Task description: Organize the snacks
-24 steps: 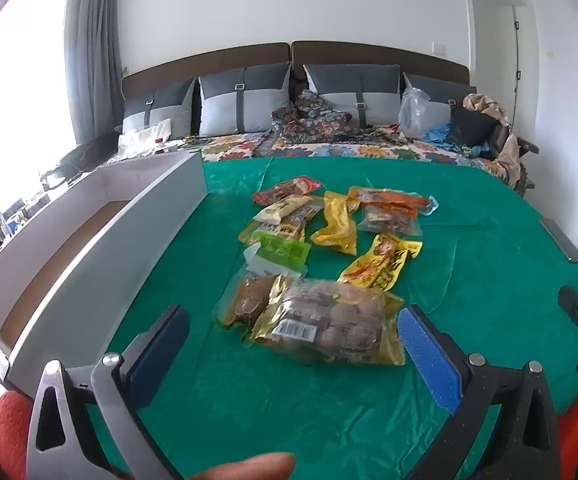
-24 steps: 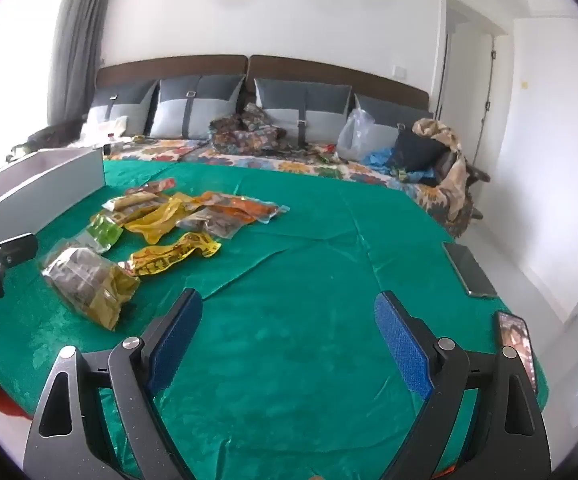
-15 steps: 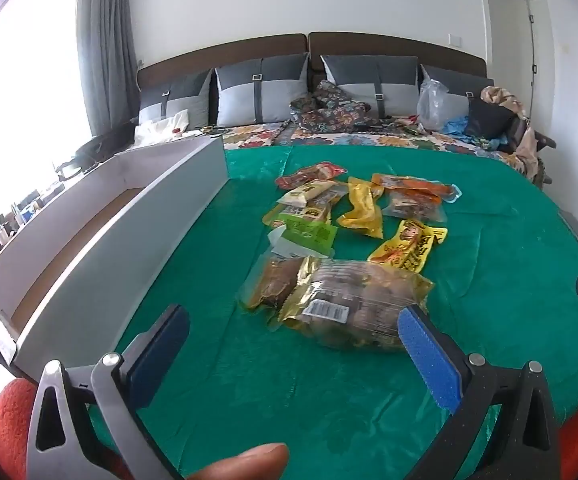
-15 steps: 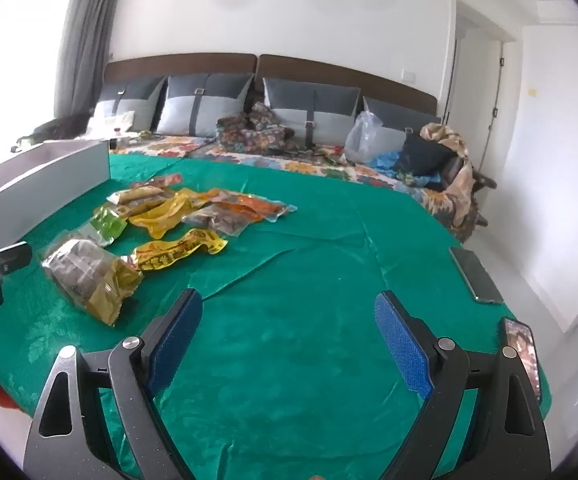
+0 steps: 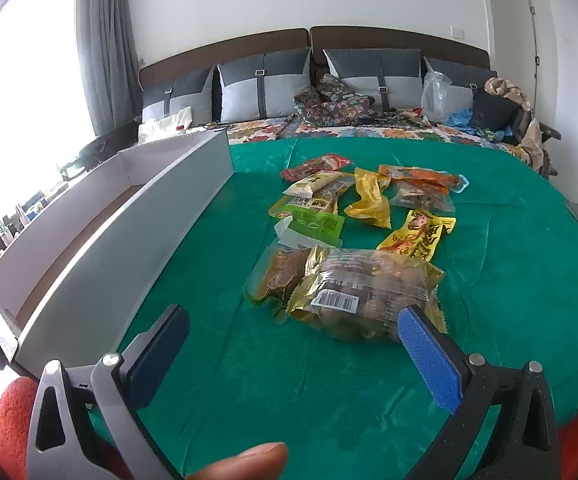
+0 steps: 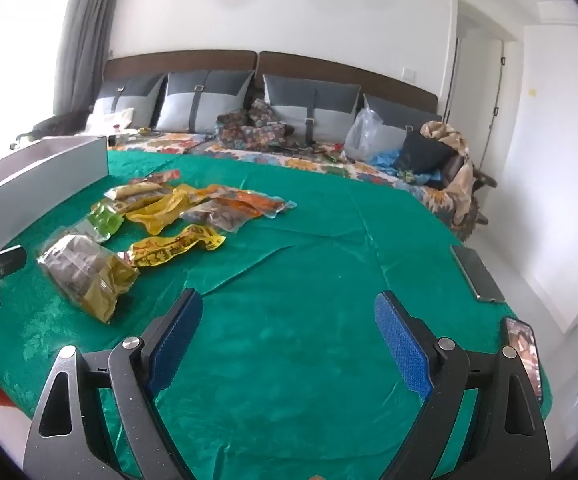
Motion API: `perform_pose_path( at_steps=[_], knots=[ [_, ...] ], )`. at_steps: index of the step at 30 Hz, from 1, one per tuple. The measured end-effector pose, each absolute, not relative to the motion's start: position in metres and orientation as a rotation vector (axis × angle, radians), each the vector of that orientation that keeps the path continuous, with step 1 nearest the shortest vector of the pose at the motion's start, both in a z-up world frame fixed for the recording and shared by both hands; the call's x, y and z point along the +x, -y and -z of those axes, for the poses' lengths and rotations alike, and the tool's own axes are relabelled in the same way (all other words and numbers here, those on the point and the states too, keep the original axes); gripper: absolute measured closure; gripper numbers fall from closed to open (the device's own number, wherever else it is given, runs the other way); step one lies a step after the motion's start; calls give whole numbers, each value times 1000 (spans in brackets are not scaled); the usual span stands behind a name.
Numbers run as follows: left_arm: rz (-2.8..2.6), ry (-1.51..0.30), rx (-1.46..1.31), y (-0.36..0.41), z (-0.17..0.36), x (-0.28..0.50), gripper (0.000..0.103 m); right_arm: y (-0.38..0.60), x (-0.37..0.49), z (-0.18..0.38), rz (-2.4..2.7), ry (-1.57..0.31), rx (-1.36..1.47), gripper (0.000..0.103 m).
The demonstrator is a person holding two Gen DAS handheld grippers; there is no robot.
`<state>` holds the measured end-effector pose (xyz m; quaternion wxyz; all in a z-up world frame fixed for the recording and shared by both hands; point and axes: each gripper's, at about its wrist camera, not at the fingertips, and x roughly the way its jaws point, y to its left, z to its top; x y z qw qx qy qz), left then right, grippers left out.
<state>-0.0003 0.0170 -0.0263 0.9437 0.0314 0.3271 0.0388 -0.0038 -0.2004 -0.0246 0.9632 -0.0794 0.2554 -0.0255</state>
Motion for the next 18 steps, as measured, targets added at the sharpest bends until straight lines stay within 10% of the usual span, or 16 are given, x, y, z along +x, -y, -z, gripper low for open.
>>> perform_pose_path(
  at_steps=[18],
  knots=[
    [-83,-693,73,-20,38,3,0,199,0,29,48,-532,-164,13]
  ],
)
